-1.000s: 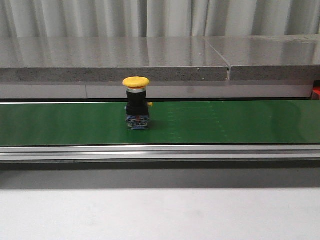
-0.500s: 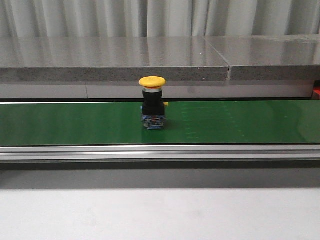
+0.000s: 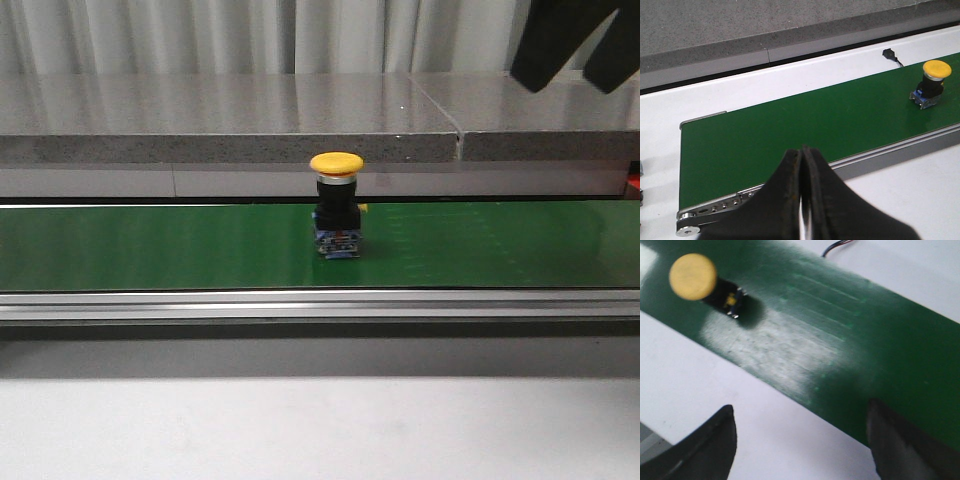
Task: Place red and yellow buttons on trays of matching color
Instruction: 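Move the right gripper to the yellow button on the belt, grasp it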
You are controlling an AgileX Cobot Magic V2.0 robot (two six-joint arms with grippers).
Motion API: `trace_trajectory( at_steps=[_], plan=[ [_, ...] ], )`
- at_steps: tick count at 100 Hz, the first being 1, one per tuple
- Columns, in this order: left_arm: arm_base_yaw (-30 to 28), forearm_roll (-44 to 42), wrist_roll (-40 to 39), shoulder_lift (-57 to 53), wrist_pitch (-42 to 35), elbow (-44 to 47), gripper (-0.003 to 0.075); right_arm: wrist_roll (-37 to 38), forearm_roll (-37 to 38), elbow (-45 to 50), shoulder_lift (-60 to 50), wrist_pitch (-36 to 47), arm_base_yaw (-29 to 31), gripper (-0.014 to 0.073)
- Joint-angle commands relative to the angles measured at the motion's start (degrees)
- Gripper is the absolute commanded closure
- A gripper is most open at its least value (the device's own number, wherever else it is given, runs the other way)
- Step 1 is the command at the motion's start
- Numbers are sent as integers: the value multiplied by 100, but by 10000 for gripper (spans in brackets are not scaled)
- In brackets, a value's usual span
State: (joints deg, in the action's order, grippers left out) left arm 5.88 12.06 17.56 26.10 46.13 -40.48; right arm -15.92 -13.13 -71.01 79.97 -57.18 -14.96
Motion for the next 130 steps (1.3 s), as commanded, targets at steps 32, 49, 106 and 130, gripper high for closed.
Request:
trace_trajectory(
  at_steps=[32, 49, 106, 130],
  plan=[
    [34, 96, -12, 34, -386, -156, 741, -1109, -718, -149, 665, 457, -483, 52],
    [34, 96, -12, 34, -386, -156, 741, -1199, -797, -149, 949, 846, -610, 52],
    [34, 96, -12, 34, -386, -156, 741, -1260, -1024, -149, 1261, 1847, -681, 223],
    [34, 96, -12, 34, -386, -156, 741, -1241, -1036, -143, 1169, 1884, -681, 419]
  ],
)
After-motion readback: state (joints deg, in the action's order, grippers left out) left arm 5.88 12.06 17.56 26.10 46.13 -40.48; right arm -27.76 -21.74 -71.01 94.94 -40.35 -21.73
